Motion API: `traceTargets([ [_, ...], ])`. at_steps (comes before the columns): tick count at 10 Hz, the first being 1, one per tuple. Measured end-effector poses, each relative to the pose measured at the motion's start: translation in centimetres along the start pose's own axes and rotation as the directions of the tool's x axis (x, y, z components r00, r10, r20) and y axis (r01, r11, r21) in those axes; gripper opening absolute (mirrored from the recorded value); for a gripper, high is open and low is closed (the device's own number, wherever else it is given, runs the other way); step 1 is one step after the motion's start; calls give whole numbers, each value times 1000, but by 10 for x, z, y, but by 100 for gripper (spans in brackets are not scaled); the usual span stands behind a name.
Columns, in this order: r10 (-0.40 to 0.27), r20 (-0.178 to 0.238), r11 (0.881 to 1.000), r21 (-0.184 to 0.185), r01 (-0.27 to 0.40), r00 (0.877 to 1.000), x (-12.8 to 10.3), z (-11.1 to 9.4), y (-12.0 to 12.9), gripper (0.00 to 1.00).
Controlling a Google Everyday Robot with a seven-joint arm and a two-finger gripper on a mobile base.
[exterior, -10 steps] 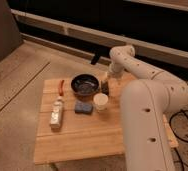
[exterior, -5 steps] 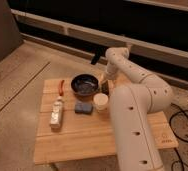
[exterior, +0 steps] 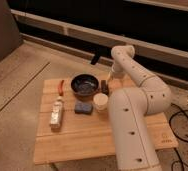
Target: Place the eraser on the white sponge
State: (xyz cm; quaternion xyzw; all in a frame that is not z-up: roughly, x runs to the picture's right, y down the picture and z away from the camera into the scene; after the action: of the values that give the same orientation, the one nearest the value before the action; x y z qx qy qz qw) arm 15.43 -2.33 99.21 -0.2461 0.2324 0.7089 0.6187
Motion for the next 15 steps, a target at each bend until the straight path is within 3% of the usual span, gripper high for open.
traceTargets([
  [4,-45,-33,999,-3,45,998,0,16,24,65],
  [8,-88,-90,996,-39,85,992,11,38,49,63],
  [10,-116,-113,993,-49,111,987,17,45,53,46],
  [13,-130,-114,991,-49,125,985,15,46,48,9],
  [15,-140,-82,989,-49,136,987,6,38,50,0],
])
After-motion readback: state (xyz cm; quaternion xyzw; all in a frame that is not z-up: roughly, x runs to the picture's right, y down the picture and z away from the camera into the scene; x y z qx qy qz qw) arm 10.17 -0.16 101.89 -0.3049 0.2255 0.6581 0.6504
